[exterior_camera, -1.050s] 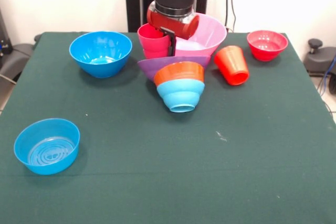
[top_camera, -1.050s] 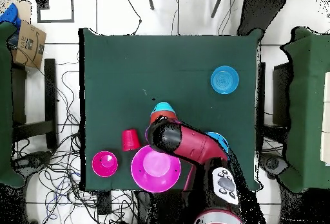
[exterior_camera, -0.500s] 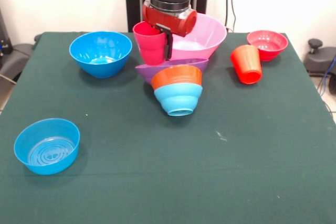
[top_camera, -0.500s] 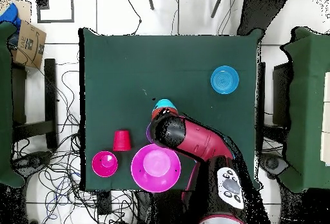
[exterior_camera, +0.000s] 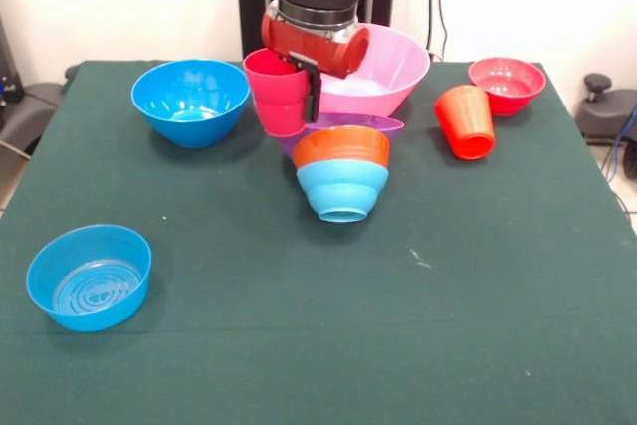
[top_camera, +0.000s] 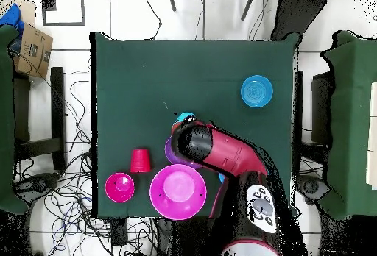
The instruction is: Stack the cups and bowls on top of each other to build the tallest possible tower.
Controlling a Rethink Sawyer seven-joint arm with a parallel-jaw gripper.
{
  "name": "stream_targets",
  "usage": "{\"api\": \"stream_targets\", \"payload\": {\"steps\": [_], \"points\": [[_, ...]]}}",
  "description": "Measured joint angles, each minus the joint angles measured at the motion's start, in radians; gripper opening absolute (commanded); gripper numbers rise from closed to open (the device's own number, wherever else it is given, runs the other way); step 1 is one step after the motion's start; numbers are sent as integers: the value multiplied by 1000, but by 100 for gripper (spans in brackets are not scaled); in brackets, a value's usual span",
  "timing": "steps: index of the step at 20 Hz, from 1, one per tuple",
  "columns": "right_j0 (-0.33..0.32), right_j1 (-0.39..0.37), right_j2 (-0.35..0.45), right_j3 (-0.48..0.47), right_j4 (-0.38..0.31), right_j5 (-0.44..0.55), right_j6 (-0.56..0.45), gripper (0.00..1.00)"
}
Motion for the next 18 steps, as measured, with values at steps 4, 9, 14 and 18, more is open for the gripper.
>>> {"api": "stream_targets", "payload": {"steps": [4, 9, 14, 18], "points": [[2, 30, -2, -33, 0, 0, 0, 0], [-10, 80, -1, -66, 0, 0, 0, 0], [-32, 119, 0, -79, 0, 0, 0, 0], [-48, 145, 1, -93, 0, 0, 0, 0]]}}
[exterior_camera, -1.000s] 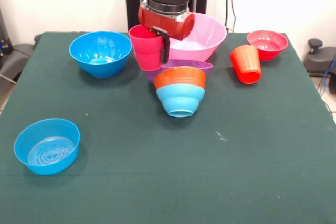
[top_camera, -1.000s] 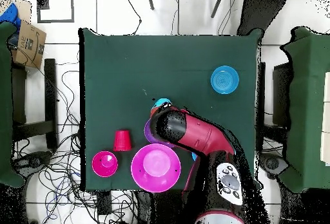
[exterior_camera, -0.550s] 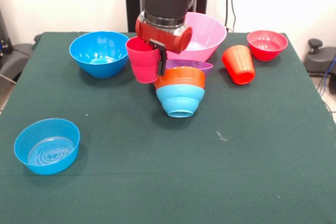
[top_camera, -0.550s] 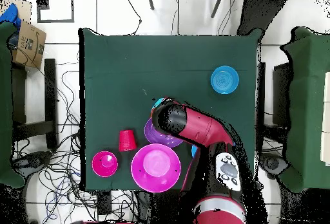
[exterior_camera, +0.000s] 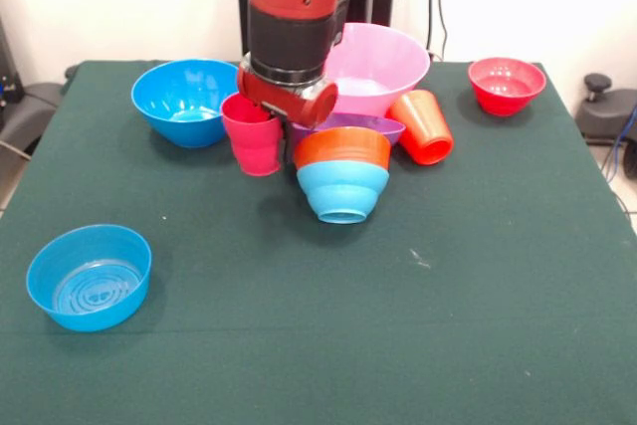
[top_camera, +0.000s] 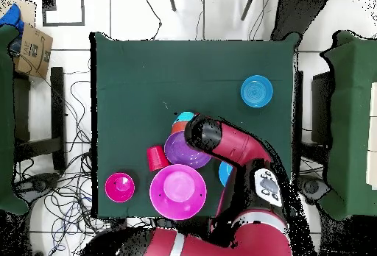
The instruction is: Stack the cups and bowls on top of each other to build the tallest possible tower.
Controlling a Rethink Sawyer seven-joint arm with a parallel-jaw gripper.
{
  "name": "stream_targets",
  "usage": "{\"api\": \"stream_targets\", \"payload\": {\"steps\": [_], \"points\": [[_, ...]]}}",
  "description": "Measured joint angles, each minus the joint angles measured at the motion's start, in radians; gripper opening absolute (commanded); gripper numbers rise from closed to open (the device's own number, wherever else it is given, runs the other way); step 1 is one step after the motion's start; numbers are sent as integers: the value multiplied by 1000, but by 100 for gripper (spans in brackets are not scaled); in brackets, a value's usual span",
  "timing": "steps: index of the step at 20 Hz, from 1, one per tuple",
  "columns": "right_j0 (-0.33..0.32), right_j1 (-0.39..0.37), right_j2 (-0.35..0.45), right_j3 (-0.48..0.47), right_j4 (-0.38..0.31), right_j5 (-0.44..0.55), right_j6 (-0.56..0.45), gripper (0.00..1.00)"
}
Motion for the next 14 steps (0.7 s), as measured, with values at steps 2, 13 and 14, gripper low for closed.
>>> {"api": "stream_targets", "payload": {"steps": [2, 13, 14], "points": [[-11, 13, 1, -9, 0, 0, 0, 0], [-40, 23, 1, -14, 0, -1, 0, 0], [-40, 21, 2, -14, 0, -1, 0, 0]]}}
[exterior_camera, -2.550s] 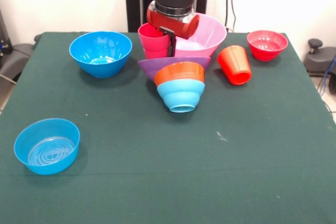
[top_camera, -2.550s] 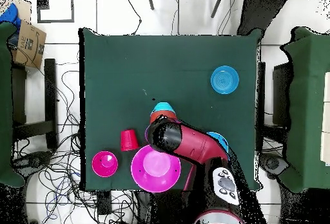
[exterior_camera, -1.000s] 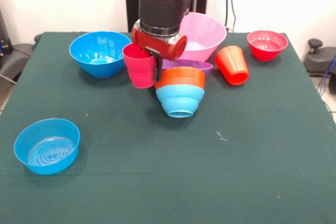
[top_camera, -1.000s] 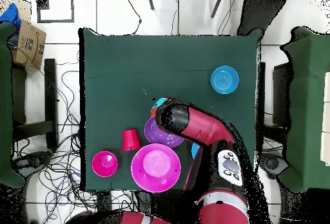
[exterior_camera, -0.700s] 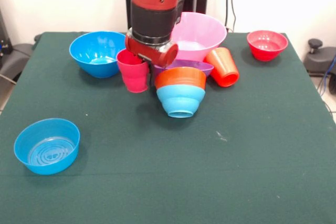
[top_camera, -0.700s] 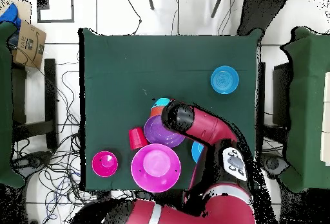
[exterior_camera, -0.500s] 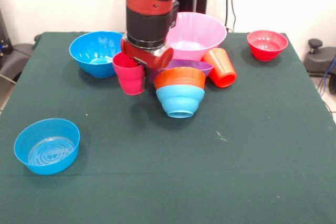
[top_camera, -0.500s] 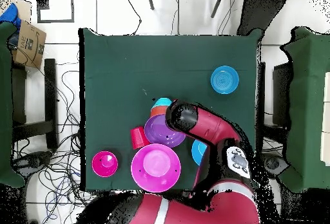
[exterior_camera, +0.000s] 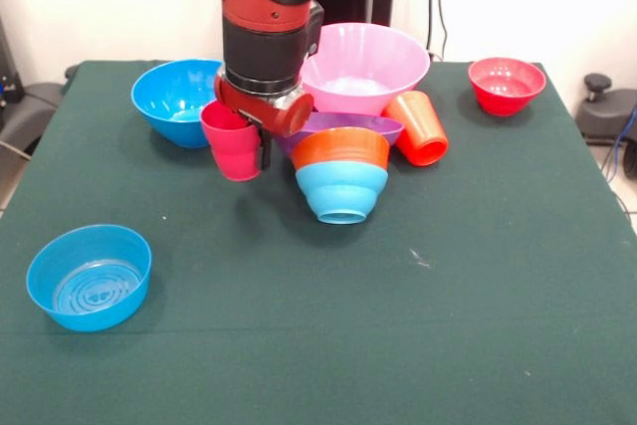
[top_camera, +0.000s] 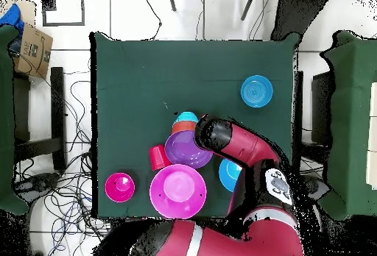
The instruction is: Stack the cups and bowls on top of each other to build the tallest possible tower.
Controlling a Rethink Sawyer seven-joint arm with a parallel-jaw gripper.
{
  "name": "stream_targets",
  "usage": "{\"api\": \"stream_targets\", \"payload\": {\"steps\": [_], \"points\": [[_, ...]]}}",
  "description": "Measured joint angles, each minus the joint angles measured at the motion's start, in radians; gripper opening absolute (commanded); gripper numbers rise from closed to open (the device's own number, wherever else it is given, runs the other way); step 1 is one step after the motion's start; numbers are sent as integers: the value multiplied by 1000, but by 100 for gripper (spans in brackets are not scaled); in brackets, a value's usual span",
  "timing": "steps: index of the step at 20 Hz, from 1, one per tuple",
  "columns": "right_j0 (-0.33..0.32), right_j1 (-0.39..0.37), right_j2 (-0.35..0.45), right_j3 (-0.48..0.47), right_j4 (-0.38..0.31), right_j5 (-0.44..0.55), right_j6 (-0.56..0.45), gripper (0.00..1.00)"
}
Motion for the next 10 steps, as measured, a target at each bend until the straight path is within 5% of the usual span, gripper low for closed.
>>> {"api": "stream_targets", "payload": {"steps": [10], "points": [[-56, -78, 24, 17, -24, 0, 0, 0]]}}
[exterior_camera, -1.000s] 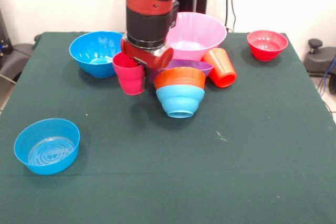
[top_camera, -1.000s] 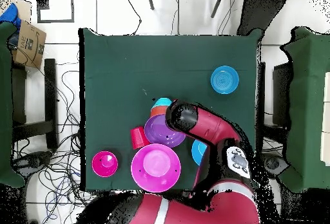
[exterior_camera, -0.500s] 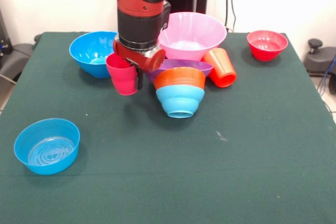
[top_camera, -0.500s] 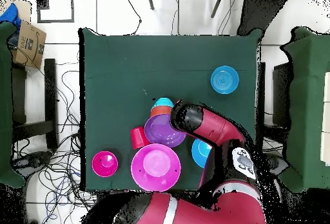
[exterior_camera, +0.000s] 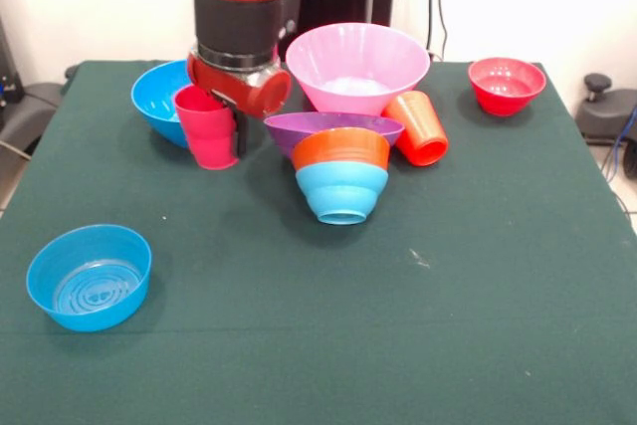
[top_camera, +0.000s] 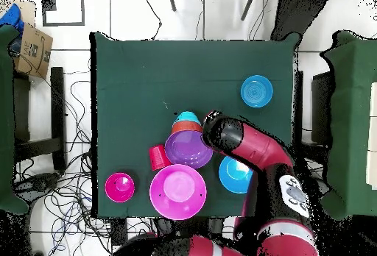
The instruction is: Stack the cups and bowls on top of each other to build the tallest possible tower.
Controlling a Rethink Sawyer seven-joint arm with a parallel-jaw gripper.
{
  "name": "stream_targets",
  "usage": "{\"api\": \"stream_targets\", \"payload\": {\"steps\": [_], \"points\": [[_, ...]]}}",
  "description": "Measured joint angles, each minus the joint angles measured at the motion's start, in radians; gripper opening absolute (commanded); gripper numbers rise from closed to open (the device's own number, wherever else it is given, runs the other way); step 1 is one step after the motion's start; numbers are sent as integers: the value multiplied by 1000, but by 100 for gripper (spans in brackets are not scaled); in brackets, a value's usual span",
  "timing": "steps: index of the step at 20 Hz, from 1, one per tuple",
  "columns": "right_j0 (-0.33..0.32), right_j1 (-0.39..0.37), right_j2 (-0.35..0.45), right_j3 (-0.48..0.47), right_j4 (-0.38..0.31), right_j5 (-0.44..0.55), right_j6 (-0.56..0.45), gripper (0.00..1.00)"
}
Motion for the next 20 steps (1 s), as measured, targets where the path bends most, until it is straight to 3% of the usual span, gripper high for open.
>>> {"api": "stream_targets", "payload": {"steps": [20], "points": [[-18, -110, 13, 47, 0, 0, 0, 0]]}}
